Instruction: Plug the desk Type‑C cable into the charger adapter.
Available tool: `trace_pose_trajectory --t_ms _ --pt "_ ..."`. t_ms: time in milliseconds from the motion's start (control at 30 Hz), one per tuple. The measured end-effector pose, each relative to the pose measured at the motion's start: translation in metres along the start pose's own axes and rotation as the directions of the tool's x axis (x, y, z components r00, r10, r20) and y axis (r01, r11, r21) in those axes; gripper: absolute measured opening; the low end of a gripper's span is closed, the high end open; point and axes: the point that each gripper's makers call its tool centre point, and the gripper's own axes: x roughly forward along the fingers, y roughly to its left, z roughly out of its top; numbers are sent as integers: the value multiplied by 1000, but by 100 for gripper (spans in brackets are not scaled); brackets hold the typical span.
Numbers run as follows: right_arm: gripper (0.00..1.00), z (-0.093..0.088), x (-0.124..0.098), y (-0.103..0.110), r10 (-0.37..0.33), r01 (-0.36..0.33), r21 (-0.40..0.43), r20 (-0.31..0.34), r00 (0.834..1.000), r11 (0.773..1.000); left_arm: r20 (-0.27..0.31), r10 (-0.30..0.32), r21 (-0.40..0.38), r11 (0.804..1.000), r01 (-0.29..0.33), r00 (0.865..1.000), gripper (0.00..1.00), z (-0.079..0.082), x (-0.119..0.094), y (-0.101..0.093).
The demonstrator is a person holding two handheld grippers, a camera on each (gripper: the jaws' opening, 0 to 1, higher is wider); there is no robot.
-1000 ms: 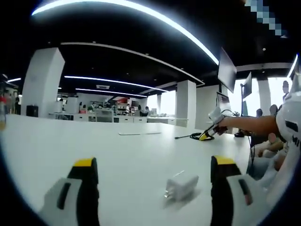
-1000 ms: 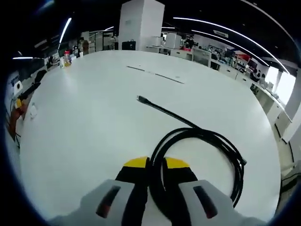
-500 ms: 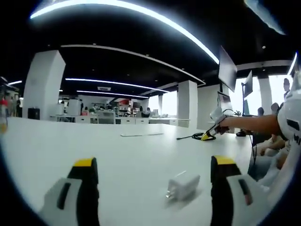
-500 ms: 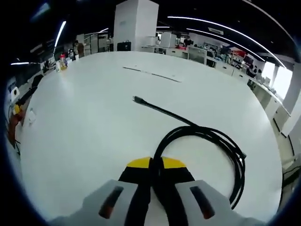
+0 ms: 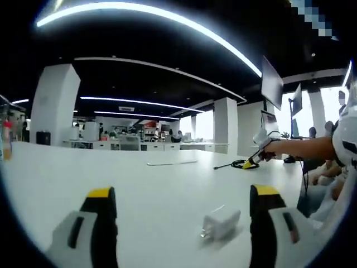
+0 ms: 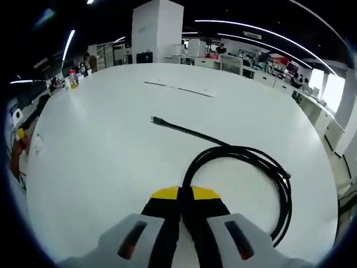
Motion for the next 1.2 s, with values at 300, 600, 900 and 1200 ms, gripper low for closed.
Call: trace_pose_trajectory --t_ms 300,600,900,1200 --pt "4 -1 -2 -4 3 -3 10 2 1000 1000 -14 0 30 1000 0 1000 100 -2 1 -2" --pt "4 -6 -8 11 7 -7 27 -1 1000 1000 -21 -7 31 999 8 1000 100 -4 3 -4" --pt "4 -8 -11 16 15 -15 21 -8 1000 1000 -23 -3 30 1000 4 1000 100 -5 2 -1" --pt "4 -13 -20 33 34 -34 23 -2 999 999 -31 -4 20 1000 4 1000 100 -10 2 -1"
